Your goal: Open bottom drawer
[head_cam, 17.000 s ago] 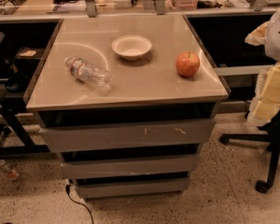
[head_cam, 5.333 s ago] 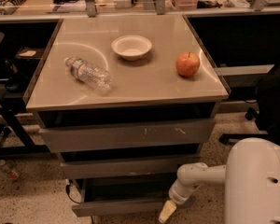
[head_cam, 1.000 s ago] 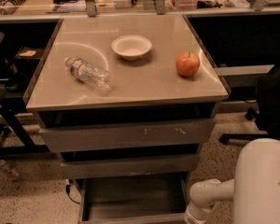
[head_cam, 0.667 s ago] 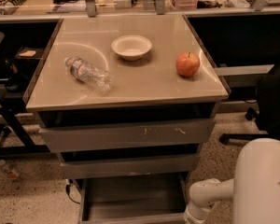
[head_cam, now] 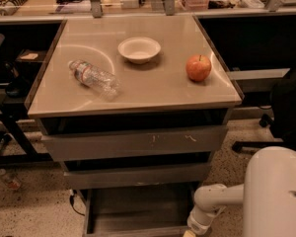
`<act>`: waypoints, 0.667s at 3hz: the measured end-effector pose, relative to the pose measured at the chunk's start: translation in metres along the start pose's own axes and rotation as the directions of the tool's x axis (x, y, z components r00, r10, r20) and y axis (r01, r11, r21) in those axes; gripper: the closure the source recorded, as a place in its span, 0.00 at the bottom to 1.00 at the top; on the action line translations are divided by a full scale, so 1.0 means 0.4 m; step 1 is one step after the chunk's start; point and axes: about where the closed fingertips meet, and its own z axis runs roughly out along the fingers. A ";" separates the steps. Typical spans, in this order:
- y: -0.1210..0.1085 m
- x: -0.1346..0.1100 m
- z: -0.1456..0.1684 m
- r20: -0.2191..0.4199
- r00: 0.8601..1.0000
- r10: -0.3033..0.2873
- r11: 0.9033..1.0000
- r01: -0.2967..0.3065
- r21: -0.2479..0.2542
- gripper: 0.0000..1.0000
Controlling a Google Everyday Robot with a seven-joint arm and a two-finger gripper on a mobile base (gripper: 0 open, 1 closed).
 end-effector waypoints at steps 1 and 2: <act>-0.004 -0.015 0.027 0.002 1.000 -0.004 0.999 0.004 -0.045 0.00; 0.019 -0.005 0.069 -0.028 1.000 -0.006 0.994 0.002 -0.112 0.00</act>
Offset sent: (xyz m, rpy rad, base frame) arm -0.0245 0.0198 -0.0342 0.0763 0.1816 0.0318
